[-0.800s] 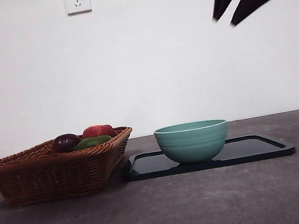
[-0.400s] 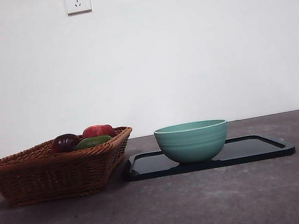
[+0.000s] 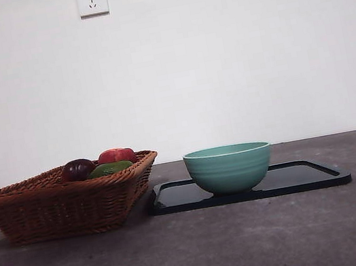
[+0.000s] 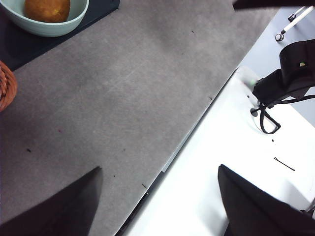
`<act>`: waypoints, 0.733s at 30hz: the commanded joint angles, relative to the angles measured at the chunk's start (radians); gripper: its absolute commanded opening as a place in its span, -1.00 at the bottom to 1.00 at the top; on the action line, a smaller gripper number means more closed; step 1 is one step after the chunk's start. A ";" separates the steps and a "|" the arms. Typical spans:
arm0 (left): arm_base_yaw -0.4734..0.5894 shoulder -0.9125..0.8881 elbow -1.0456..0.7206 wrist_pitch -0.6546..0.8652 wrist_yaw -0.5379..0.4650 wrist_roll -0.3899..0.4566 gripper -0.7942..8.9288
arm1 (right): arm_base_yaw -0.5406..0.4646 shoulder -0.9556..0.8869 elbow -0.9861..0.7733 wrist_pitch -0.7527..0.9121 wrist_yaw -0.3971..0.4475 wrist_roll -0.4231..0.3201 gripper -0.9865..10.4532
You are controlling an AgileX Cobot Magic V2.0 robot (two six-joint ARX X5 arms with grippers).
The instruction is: Pick up the wifruite, put it on the bowl, pick up the plate, put it on desk
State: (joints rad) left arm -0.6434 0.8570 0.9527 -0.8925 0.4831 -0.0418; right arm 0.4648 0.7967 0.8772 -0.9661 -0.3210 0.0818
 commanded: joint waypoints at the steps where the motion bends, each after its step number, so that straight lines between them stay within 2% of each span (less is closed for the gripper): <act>1: -0.005 0.005 0.009 0.006 0.008 0.012 -0.07 | 0.011 -0.031 -0.036 0.027 -0.048 -0.003 -0.53; 4: -0.005 0.005 0.009 0.007 0.008 0.012 -0.07 | 0.011 -0.059 -0.061 0.038 -0.078 0.008 -0.53; 22: -0.005 0.005 0.009 0.006 0.008 0.012 -0.07 | 0.011 -0.067 -0.062 0.039 -0.079 0.011 -0.53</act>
State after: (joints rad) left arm -0.6434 0.8570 0.9527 -0.8925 0.4831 -0.0422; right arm 0.4698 0.7269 0.8051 -0.9367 -0.3939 0.0856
